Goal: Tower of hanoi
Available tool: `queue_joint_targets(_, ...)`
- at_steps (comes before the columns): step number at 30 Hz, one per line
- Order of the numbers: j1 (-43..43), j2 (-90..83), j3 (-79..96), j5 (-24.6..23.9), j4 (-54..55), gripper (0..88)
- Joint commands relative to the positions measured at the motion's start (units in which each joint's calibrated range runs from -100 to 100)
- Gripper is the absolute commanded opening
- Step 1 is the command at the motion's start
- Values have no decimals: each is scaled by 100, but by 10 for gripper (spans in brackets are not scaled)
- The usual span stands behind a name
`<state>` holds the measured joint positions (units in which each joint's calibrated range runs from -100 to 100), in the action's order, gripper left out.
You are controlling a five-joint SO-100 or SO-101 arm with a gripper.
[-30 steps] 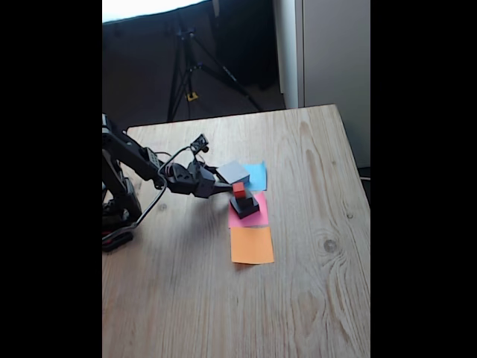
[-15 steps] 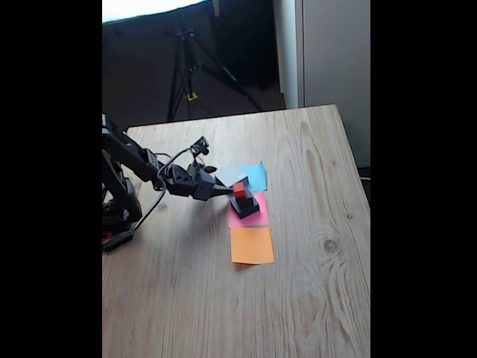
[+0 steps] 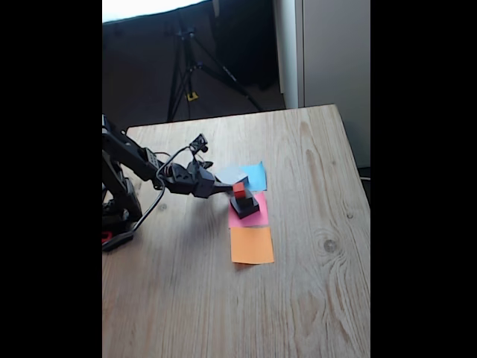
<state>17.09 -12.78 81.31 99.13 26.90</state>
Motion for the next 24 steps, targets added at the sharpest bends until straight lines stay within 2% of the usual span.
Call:
queue_joint_targets(1,126,-652,-104,87,-355,228)
queue_joint_targets(8,243,-1197,-68,87,-752,139)
queue_joint_targets(11,318,-1401,-113,87,-994,67)
queue_joint_targets(12,343,-1515,-113,37,-1116,7)
queue_joint_targets(15,376,-1878,-131,87,-1666,2)
queue_joint_targets(19,335,-2401,-486,3,-2961,2)
queue_joint_targets(24,293,-2711,-1949,-666,-5292,2)
